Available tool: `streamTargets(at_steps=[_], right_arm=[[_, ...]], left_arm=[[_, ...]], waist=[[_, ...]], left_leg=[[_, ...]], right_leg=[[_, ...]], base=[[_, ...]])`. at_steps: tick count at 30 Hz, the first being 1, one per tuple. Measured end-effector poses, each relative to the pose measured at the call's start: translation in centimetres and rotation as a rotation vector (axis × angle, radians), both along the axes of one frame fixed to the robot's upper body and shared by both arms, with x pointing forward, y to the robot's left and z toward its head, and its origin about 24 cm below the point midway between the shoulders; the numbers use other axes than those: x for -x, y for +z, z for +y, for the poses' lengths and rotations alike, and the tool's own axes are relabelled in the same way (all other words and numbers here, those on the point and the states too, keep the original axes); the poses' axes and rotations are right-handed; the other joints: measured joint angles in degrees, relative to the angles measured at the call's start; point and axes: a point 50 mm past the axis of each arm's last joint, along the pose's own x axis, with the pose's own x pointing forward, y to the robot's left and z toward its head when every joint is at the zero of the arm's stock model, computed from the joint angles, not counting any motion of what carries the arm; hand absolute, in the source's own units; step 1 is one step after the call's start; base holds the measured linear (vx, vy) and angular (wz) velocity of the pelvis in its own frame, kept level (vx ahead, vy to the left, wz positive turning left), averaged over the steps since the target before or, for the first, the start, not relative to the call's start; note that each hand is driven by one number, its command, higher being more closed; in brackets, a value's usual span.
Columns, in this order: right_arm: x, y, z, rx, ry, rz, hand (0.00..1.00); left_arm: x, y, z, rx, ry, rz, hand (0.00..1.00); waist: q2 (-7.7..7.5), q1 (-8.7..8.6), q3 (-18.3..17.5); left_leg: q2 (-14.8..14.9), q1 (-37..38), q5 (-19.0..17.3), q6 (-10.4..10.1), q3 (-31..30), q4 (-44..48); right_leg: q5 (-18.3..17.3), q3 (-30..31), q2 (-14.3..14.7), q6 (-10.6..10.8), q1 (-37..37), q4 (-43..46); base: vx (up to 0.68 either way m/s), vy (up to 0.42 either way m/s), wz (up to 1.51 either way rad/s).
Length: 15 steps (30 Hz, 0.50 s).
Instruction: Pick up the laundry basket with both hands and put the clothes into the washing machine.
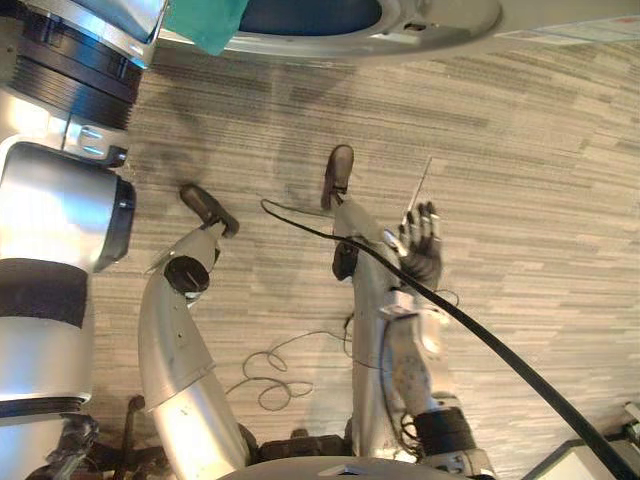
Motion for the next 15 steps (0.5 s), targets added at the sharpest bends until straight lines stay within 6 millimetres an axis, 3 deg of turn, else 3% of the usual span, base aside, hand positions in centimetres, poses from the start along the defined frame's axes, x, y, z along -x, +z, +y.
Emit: streamTargets(at_steps=[5,6,15], right_arm=[[0.1,-0.6,-0.7,-0.03,0.022,0.006,0.0],[0.1,-0.7,-0.9,-0.014,0.026,0.008,0.0],[1.2,-3.2,-2.2,0.031,0.024,0.117,0.0]], left_arm=[[0.0,0.2,0.4,-0.106,0.211,-0.021,1.0],[0.0,0.2,0.4,-0.115,0.231,-0.027,0.0],[-0.3,-0.3,-0.2,-0.184,0.296,-0.045,0.0]], waist=[[0.03,-1.39,0.01],[0.04,-1.4,0.02],[0.67,-1.53,0.38]], left_leg=[[0.22,0.37,1.17,-0.6,2.96,-2.53],[0.2,0.38,1.36,-0.56,3.39,-2.92],[0.44,1.05,1.82,-0.04,4.41,-3.28]], right_leg=[[2.21,-0.14,-0.02,-0.53,-0.1,-4.3],[3.05,-0.14,0.02,-0.35,-0.09,-5.13],[5.59,-0.28,0.27,-0.16,0.77,-7.5]], base=[[-0.05,-0.029,-0.01],[-0.05,-0.028,-0.1],[-0.06,-0.043,-0.06]])
